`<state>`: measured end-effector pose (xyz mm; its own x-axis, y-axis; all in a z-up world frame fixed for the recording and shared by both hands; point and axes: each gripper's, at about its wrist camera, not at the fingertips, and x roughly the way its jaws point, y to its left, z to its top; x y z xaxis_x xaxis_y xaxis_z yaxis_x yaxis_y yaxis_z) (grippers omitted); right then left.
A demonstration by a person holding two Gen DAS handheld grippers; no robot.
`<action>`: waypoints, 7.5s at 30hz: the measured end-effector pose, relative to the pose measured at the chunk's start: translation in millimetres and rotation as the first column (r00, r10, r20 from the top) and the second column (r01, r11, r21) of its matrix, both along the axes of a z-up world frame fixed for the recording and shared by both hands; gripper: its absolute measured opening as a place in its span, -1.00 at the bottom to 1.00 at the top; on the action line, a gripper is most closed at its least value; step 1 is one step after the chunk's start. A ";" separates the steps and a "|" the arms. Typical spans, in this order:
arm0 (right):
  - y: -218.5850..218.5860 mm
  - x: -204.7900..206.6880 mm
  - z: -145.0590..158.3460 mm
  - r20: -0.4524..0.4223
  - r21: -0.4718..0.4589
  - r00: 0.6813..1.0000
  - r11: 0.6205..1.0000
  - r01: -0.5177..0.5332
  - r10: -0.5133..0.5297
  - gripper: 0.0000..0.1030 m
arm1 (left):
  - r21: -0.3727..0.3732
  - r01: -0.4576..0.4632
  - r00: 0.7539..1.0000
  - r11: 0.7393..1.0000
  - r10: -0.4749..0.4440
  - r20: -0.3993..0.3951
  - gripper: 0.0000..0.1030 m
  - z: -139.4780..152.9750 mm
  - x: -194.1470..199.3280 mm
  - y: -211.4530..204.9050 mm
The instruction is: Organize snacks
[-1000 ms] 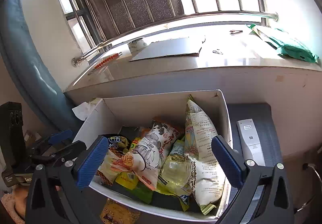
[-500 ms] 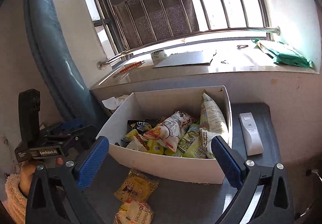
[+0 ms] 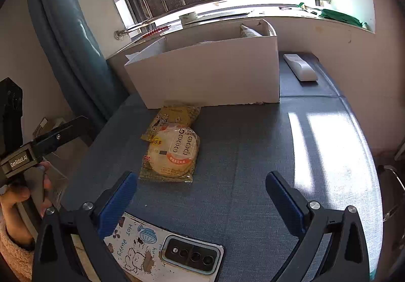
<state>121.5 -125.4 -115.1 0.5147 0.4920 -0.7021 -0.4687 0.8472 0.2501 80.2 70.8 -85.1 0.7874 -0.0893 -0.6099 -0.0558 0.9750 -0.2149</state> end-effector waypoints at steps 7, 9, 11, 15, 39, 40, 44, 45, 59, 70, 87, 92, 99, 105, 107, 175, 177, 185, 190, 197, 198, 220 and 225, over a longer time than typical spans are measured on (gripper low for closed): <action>33.5 -3.6 -21.0 -0.046 -0.086 0.997 0.994 -0.063 0.059 1.00 | -0.023 0.003 0.997 1.000 -0.005 -0.072 1.00 -29.3 -17.5 -2.1; 43.9 1.6 -21.3 -0.053 -0.103 0.996 0.992 -0.077 0.072 1.00 | -0.014 -0.002 0.997 1.000 0.001 -0.078 1.00 -31.1 -20.9 -2.1; 54.5 9.4 -21.3 -0.059 -0.121 0.995 0.989 -0.087 0.080 1.00 | -0.015 -0.010 0.997 1.000 0.008 -0.077 1.00 -31.0 -24.7 0.1; 80.2 28.0 -24.4 -0.050 -0.199 0.995 0.976 -0.090 0.082 1.00 | -0.025 -0.027 0.997 0.999 0.025 -0.072 1.00 -29.1 -28.8 8.6; 55.4 11.9 -4.6 0.015 -0.253 0.994 0.962 -0.100 0.107 0.55 | 0.074 0.006 0.990 0.997 0.005 -0.143 1.00 -29.9 6.8 5.2; 47.9 8.5 -1.9 0.018 -0.243 0.995 0.966 -0.088 0.095 0.55 | 0.094 0.028 0.988 0.995 -0.013 -0.153 1.00 -30.4 14.6 -2.5; 13.8 1.1 9.3 0.023 -0.183 0.999 0.982 -0.034 0.039 0.55 | 0.143 0.109 0.978 0.984 -0.080 -0.194 1.00 -33.3 48.9 -29.4; 5.1 1.9 11.5 0.024 -0.170 0.999 0.985 -0.019 0.024 0.55 | 0.141 0.131 0.976 0.981 -0.102 -0.195 1.00 -33.6 57.8 -34.2; -19.4 -0.8 -0.8 -0.021 -0.099 1.000 0.995 0.008 -0.010 0.55 | 0.162 0.154 0.944 0.975 -0.097 -0.315 0.85 -73.0 148.8 -43.3; -11.8 0.4 -2.3 -0.026 -0.068 1.000 0.998 -0.003 0.002 0.55 | 0.088 0.150 0.982 0.985 -0.139 -0.125 0.48 -22.2 83.4 -16.3; 50.9 189.3 91.1 0.071 0.011 0.997 1.000 0.023 -0.024 0.55 | 0.052 0.104 0.995 0.993 -0.104 -0.007 0.48 84.2 221.8 35.5; 61.2 235.1 92.2 0.053 -0.012 0.998 1.000 0.024 -0.023 0.80 | 0.051 0.057 0.991 0.997 -0.051 -0.124 1.00 69.8 256.1 42.2; 40.7 225.2 93.3 0.096 0.032 0.992 0.997 0.074 -0.077 1.00 | 0.182 0.037 0.999 0.983 -0.030 -0.041 1.00 82.7 219.0 33.6; 46.9 192.9 95.0 0.178 -0.069 0.983 0.996 0.065 -0.051 1.00 | 0.250 -0.024 1.000 0.968 0.020 0.020 1.00 93.9 182.3 15.0; 47.3 175.0 93.0 0.204 -0.124 0.978 0.989 0.074 -0.048 1.00 | 0.259 -0.054 0.998 0.964 0.042 0.052 1.00 96.1 166.4 8.9; -16.6 -43.7 66.1 0.199 0.001 0.980 1.000 -0.004 0.004 1.00 | 0.116 -0.066 0.997 0.991 0.061 0.047 1.00 47.8 -38.7 -44.5; -15.8 -44.3 65.6 0.196 -0.003 0.980 1.000 -0.009 0.009 1.00 | 0.122 -0.067 0.997 0.990 0.062 0.045 1.00 47.6 -38.6 -45.2; -15.3 -43.1 62.7 0.187 -0.007 0.982 1.000 -0.009 0.010 1.00 | 0.121 -0.061 0.998 0.991 0.056 0.038 1.00 45.4 -37.5 -45.2; -14.3 -44.3 62.8 0.190 -0.008 0.982 1.000 -0.012 0.013 1.00 | 0.118 -0.059 0.998 0.991 0.055 0.036 1.00 44.3 -38.3 -44.7; -13.7 -44.1 62.0 0.189 -0.012 0.982 1.000 -0.012 0.014 1.00 | 0.120 -0.053 0.998 0.991 0.050 0.030 1.00 42.9 -37.7 -45.5; -13.8 -44.2 62.1 0.189 -0.011 0.982 1.000 -0.011 0.013 1.00 | 0.120 -0.053 0.998 0.991 0.050 0.030 1.00 42.9 -37.7 -45.7; -16.3 -44.1 61.4 0.186 -0.010 0.982 1.000 -0.008 0.009 1.00 | 0.132 -0.036 0.999 0.991 0.034 0.018 1.00 40.8 -36.5 -51.3; -16.5 -43.4 60.5 0.184 -0.010 0.983 1.000 -0.008 0.009 1.00 | 0.134 -0.034 0.999 0.990 0.032 0.017 1.00 41.1 -35.3 -51.2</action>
